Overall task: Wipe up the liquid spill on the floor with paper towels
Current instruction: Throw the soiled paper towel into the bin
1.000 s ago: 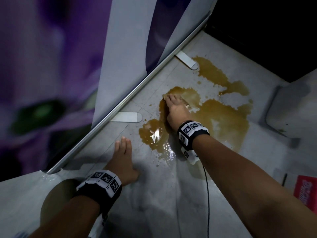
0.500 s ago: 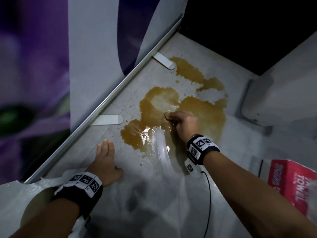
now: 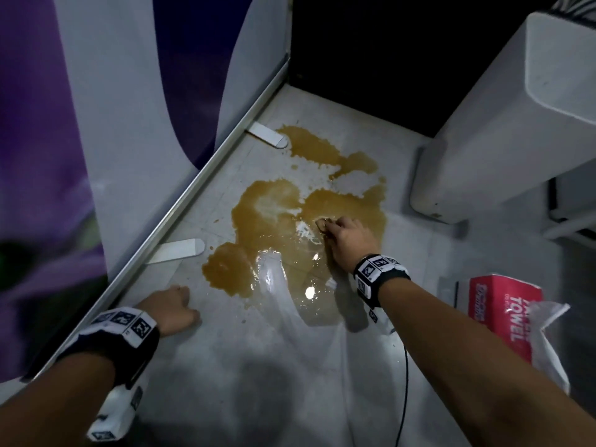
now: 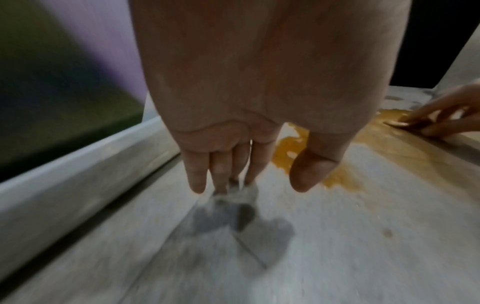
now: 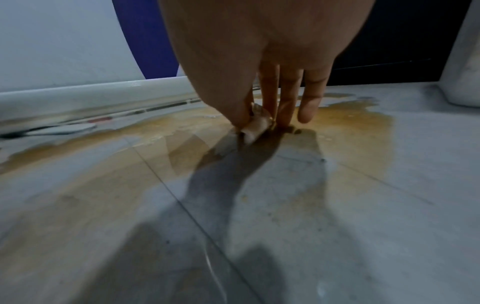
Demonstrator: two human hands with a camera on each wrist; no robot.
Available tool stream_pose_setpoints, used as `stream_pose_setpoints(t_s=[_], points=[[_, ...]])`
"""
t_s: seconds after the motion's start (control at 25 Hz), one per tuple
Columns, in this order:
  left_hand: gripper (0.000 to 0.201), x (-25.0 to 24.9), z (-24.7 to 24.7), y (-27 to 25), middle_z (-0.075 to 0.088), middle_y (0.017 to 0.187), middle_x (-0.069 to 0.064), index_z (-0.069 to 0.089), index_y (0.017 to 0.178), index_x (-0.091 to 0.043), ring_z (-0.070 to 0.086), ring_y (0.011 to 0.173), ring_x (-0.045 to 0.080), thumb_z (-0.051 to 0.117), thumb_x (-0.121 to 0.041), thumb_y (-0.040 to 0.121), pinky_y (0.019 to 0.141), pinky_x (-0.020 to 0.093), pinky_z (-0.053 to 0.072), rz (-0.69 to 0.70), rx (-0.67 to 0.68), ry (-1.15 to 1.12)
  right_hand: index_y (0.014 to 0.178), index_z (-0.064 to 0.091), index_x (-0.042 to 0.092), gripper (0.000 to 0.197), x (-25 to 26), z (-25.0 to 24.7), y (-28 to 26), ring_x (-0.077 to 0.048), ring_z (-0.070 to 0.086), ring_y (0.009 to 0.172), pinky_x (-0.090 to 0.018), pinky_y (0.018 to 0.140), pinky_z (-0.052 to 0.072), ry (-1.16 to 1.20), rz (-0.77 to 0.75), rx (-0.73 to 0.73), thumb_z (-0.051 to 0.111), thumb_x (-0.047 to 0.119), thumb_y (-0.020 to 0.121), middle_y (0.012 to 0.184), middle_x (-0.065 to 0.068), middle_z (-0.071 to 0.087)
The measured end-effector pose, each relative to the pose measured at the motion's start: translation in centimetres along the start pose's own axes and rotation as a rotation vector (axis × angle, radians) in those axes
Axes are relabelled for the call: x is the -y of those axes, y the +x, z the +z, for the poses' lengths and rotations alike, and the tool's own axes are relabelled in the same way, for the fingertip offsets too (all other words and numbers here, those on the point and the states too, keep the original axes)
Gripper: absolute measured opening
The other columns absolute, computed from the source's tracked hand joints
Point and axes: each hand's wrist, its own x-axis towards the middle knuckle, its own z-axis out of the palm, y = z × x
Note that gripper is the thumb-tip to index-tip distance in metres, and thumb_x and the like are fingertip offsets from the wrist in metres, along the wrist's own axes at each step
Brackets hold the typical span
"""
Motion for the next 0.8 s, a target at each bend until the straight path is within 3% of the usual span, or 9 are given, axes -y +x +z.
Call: stream_pose_setpoints(t_s=[0.08, 0.12, 0.2, 0.28, 0.4, 0.52, 0.56, 0.68, 0.8], points=[[0.042, -1.4, -2.7, -0.8, 0.064, 0.124, 0.002, 0.069, 0.105, -0.022, 0.059, 0.108, 0.020, 0.052, -0.050, 0.079, 0.094, 0.028, 0.045, 0.038, 0.006, 0.063, 0.122, 0.063, 0.018, 0.028, -0.8, -1.3, 0.0, -0.027, 0.061, 0.097, -0.037, 0.080, 0.054, 0.081, 0.076, 0.088, 0.055, 0.025, 0.096, 0.110, -0.006, 0.058], [0.039, -2.2, -4.0, -1.3, 0.065, 0.124, -0.001, 0.071, 0.106, -0.025, 0.059, 0.110, 0.020, 0.052, -0.048, 0.081, 0.094, 0.026, 0.045, 0.063, -0.030, 0.092, 0.115, 0.066, 0.017, 0.023, -1.5, -2.4, -0.2, -0.026, 0.063, 0.094, -0.035, 0.076, 0.053, 0.116, 0.101, 0.123, 0.057, 0.023, 0.095, 0.106, -0.006, 0.060], [0.053, -4.4, -7.0, -2.6, 0.062, 0.130, -0.003, 0.069, 0.118, -0.030, 0.056, 0.120, 0.020, 0.048, -0.050, 0.074, 0.100, 0.027, 0.043, 0.128, -0.132, 0.108, 0.105, 0.069, 0.018, 0.016, -3.1, -5.2, -0.5, -0.023, 0.063, 0.086, -0.029, 0.068, 0.048, 0.157, 0.114, 0.151, 0.061, 0.023, 0.092, 0.099, -0.006, 0.065], [0.063, -7.8, -10.9, -4.4, 0.060, 0.135, -0.001, 0.064, 0.127, -0.027, 0.053, 0.125, 0.021, 0.047, -0.049, 0.071, 0.106, 0.029, 0.040, 0.197, -0.219, 0.069, 0.099, 0.072, 0.021, 0.014, -5.3, -9.3, -0.9, -0.023, 0.063, 0.080, -0.027, 0.066, 0.046, 0.205, 0.137, 0.120, 0.063, 0.021, 0.088, 0.093, -0.005, 0.069], [0.040, -13.4, -16.7, -7.1, 0.060, 0.135, 0.003, 0.063, 0.128, -0.023, 0.055, 0.124, 0.023, 0.054, -0.034, 0.091, 0.105, 0.031, 0.041, 0.292, -0.381, 0.061, 0.092, 0.076, 0.019, 0.014, -8.7, -16.8, -1.6, -0.018, 0.064, 0.077, -0.021, 0.066, 0.042, 0.316, 0.145, -0.012, 0.064, 0.017, 0.086, 0.083, -0.002, 0.071], [0.035, -19.8, -20.8, -9.3, 0.062, 0.132, 0.003, 0.065, 0.124, -0.026, 0.058, 0.118, 0.023, 0.055, -0.029, 0.091, 0.100, 0.034, 0.046, 0.407, -0.533, 0.038, 0.085, 0.075, 0.019, 0.008, -10.9, -24.3, -2.7, -0.006, 0.059, 0.064, -0.011, 0.056, 0.038, 0.450, 0.128, -0.134, 0.066, 0.018, 0.087, 0.073, 0.005, 0.068], [0.035, -22.2, -21.7, -10.2, 0.063, 0.130, 0.003, 0.064, 0.124, -0.026, 0.058, 0.117, 0.023, 0.056, -0.030, 0.090, 0.099, 0.033, 0.046, 0.446, -0.566, 0.037, 0.081, 0.073, 0.019, 0.008, -11.6, -26.4, -3.0, -0.006, 0.060, 0.064, -0.012, 0.056, 0.041, 0.521, 0.132, -0.170, 0.067, 0.018, 0.086, 0.071, 0.006, 0.068], [0.040, -29.7, -23.1, -13.1, 0.062, 0.128, 0.006, 0.058, 0.131, -0.027, 0.060, 0.111, 0.025, 0.056, -0.032, 0.091, 0.093, 0.032, 0.047, 0.559, -0.614, 0.034, 0.074, 0.070, 0.019, 0.007, -13.6, -30.9, -3.8, -0.020, 0.067, 0.071, -0.034, 0.066, 0.055, 0.843, 0.149, -0.367, 0.065, 0.019, 0.080, 0.074, -0.003, 0.071], [0.052, -36.2, -23.7, -15.5, 0.052, 0.139, 0.008, 0.049, 0.140, -0.027, 0.055, 0.120, 0.025, 0.058, -0.033, 0.089, 0.097, 0.034, 0.048, 0.677, -0.654, 0.014, 0.079, 0.061, 0.009, 0.002, -15.5, -33.3, -4.2, -0.013, 0.062, 0.061, -0.029, 0.056, 0.047, 1.055, 0.182, -0.620, 0.061, 0.011, 0.080, 0.074, -0.009, 0.064]])
